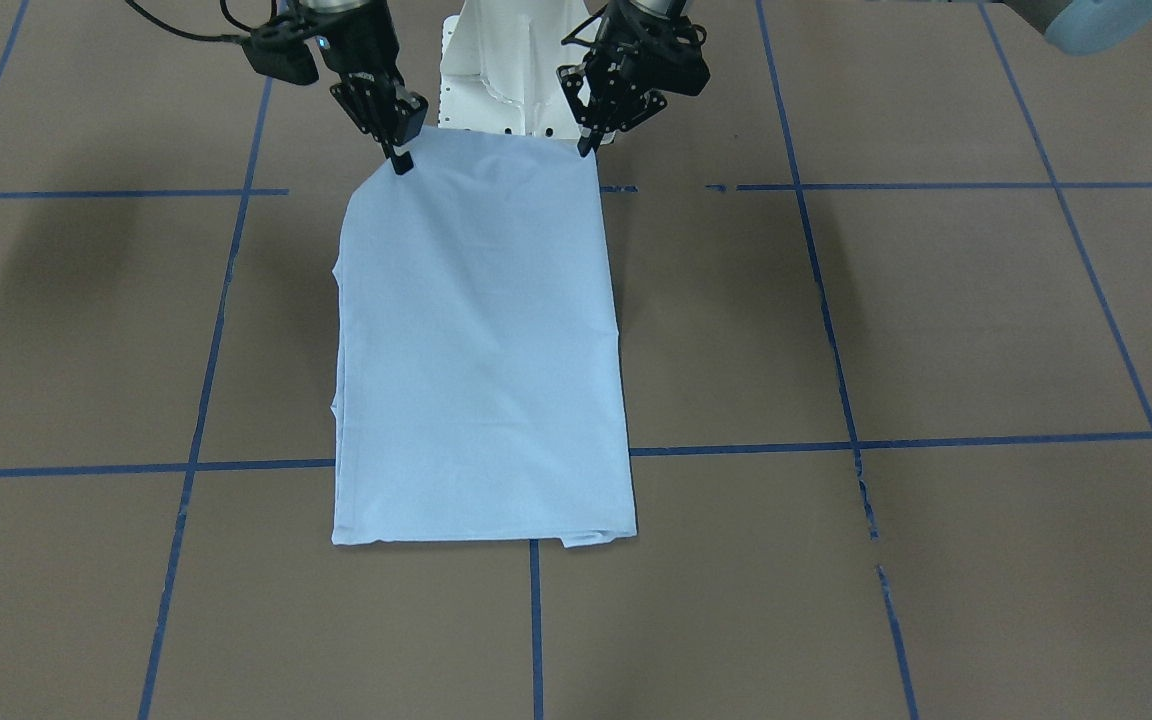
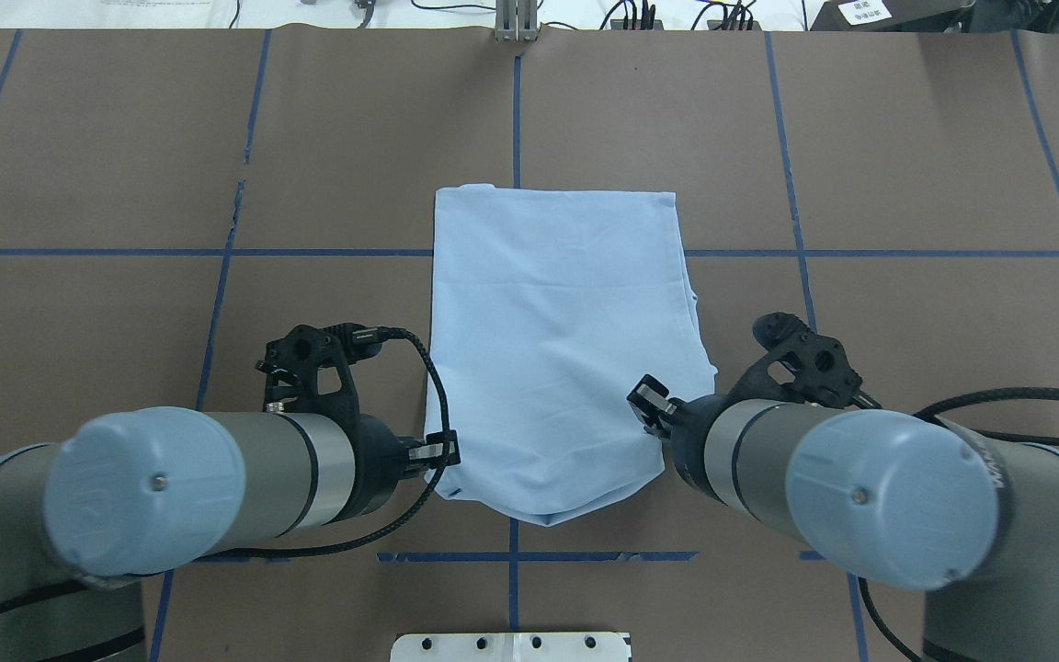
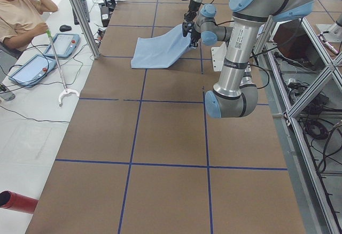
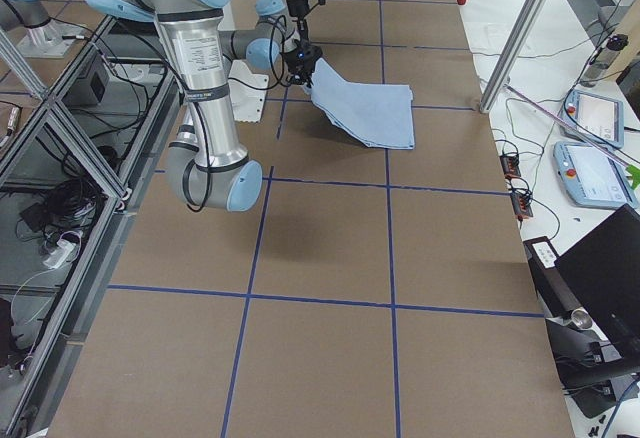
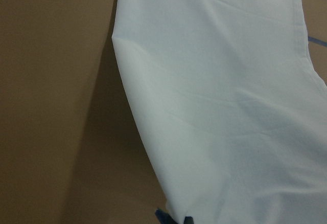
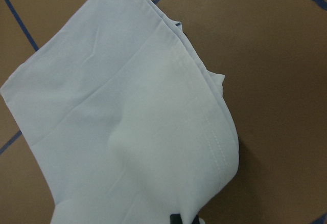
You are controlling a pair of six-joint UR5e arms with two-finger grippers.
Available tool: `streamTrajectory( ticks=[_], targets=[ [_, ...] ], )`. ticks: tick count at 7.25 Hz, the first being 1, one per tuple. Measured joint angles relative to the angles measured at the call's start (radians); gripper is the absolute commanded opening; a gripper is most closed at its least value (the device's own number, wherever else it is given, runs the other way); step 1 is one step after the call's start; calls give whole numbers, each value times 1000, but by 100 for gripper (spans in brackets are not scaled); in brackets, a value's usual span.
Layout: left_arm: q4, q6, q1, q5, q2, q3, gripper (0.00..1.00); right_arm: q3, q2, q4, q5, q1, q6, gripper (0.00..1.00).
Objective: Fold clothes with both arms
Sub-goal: 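Grasp both near corners of the shirt with both grippers, then lift the near edge with both grippers and fold it farther from the robot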
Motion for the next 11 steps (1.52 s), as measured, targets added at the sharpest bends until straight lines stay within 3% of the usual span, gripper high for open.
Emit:
streamTrajectory(
  ticks=[2, 4, 7, 11],
  targets=[
    [127, 2, 6, -35, -10, -88, 0, 60, 6, -87, -5, -26, 19, 0],
    [147, 52, -24, -35, -53, -24, 0, -25, 44, -94, -13, -7, 9, 0],
    [28, 145, -150, -38, -137, 187, 0, -150, 93, -80, -14, 72, -30, 0],
    [-196, 214, -258, -38, -245, 536, 0, -425, 139, 138, -12, 183, -70, 0]
  ],
)
